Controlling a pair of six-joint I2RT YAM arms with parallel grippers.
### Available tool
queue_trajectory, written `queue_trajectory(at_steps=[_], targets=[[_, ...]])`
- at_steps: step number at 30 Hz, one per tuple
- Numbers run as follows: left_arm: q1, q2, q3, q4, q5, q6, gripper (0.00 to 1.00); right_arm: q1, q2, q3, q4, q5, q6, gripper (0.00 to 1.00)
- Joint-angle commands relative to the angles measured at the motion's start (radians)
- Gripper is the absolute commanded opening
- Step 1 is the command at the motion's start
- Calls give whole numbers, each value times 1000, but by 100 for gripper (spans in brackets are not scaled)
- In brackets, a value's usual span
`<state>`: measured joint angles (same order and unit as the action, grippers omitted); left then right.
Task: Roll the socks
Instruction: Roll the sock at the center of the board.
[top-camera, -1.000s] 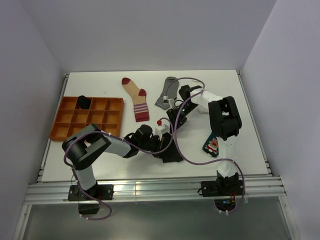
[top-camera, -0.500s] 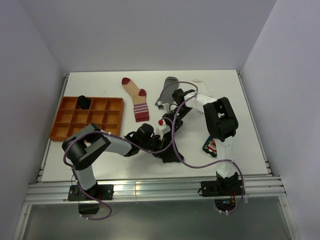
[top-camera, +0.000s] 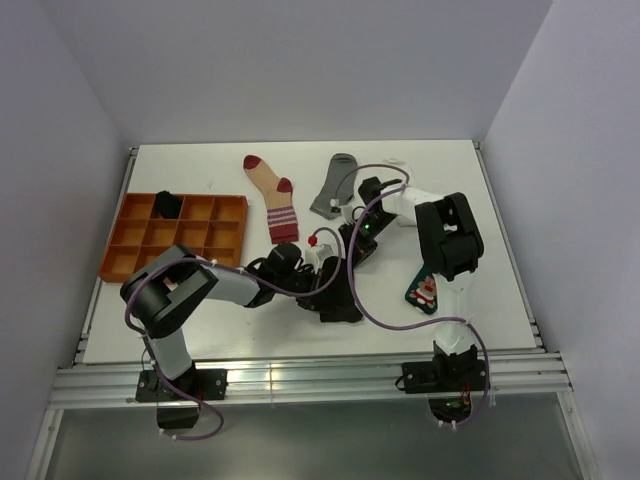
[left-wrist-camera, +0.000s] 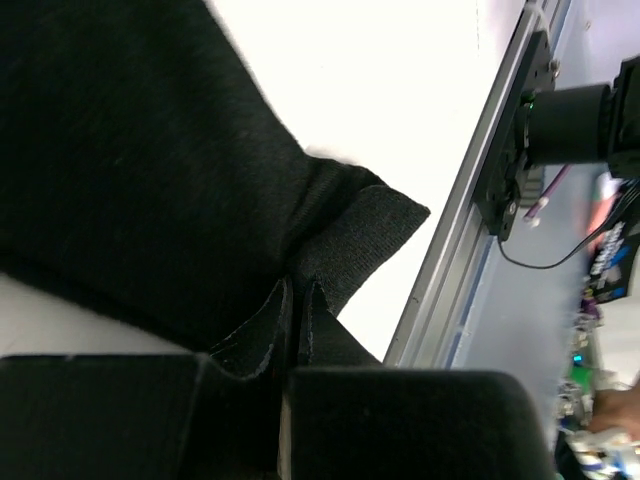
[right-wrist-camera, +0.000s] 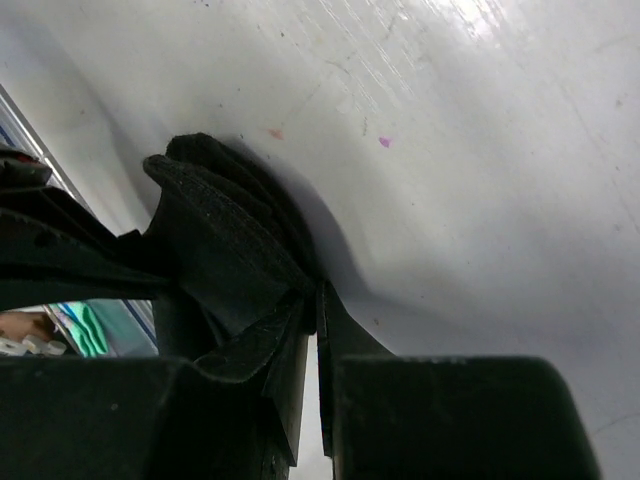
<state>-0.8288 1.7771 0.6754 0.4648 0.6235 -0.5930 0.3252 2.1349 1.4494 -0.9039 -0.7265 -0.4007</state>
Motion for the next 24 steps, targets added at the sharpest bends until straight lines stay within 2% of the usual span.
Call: queue_trajectory(at_steps=[1, 5, 13, 15, 17, 20, 24], targets=[[31, 18, 18, -38, 79, -79, 0, -18, -20, -35, 102, 122, -23, 13], [60, 70, 81, -118, 81, -99, 0, -20, -26, -57, 125, 130, -23, 14], [106, 182, 154, -137, 217, -244, 0, -21, -58, -61, 143, 151, -24, 18], [117, 214, 154, -115, 246, -278, 0, -26, -87, -72, 172, 147, -23, 22], [122, 231, 174, -165, 231, -260, 0, -34, -110, -90, 189, 133, -30, 26], [128, 274, 200, -245, 209, -232, 0, -51, -161, -125, 221, 95, -49, 39], [142, 298, 204, -261, 210, -225, 0, -80, -294, -208, 284, 47, -85, 46]])
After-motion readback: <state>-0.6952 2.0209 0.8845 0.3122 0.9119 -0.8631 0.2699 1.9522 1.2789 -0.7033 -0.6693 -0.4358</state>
